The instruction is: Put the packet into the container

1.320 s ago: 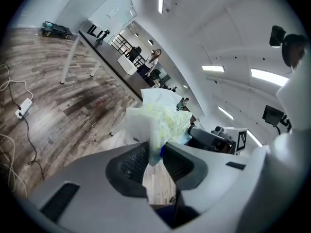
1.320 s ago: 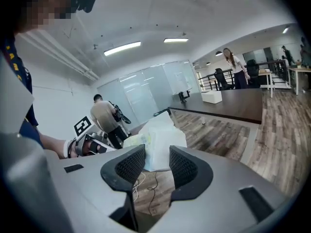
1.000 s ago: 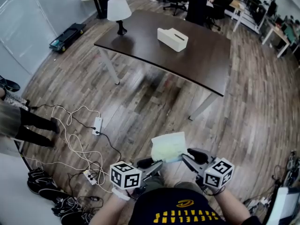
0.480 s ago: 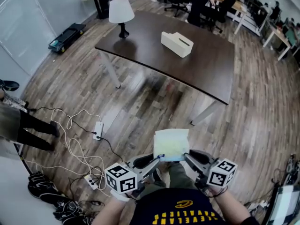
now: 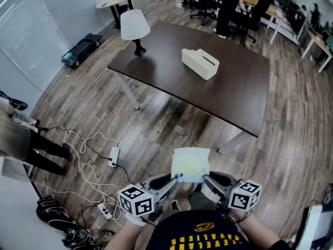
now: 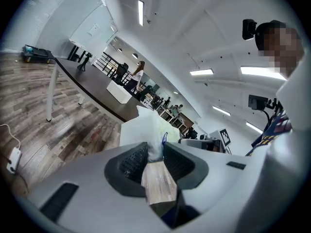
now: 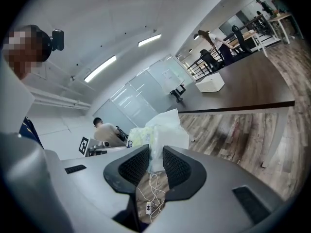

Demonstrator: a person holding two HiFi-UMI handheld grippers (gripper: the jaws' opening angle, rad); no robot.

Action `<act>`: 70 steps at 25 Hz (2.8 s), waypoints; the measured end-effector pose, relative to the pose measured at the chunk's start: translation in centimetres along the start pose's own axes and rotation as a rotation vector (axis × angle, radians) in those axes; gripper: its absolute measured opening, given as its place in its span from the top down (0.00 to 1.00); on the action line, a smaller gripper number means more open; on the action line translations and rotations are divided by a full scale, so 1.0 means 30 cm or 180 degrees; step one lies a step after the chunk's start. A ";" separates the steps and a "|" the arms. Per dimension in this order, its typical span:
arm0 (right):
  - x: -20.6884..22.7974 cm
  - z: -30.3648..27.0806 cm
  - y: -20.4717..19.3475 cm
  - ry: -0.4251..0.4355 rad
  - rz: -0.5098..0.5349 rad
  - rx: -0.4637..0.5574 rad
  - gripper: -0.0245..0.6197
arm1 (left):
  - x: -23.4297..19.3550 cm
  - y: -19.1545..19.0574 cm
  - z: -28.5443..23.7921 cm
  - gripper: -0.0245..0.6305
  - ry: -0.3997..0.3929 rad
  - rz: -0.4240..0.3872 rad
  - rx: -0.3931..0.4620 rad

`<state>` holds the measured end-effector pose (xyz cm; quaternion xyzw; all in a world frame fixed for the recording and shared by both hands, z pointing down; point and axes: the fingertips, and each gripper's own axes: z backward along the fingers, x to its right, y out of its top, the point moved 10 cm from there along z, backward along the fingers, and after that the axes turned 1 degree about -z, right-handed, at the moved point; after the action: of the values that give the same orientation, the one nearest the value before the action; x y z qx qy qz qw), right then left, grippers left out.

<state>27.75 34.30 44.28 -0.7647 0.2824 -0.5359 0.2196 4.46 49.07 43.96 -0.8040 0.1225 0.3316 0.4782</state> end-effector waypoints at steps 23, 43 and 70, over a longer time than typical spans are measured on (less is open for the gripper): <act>0.408 -0.138 0.466 0.0109 -0.0190 -0.0137 0.81 | -0.141 0.370 -0.471 0.80 0.0176 0.0066 -0.0035; 0.436 -0.585 0.751 -0.0392 -0.0399 0.0256 0.81 | -0.617 0.887 -0.604 0.80 -0.0372 -0.0208 -0.0468; 0.680 -0.765 1.009 -0.0597 -0.0648 0.0456 0.81 | -0.834 1.221 -0.937 0.80 -0.0549 -0.0321 -0.0776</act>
<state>5.57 -2.60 46.70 -0.8185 0.1426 -0.5004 0.2436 -21.44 3.38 44.10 -0.8297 -0.0007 0.3875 0.4018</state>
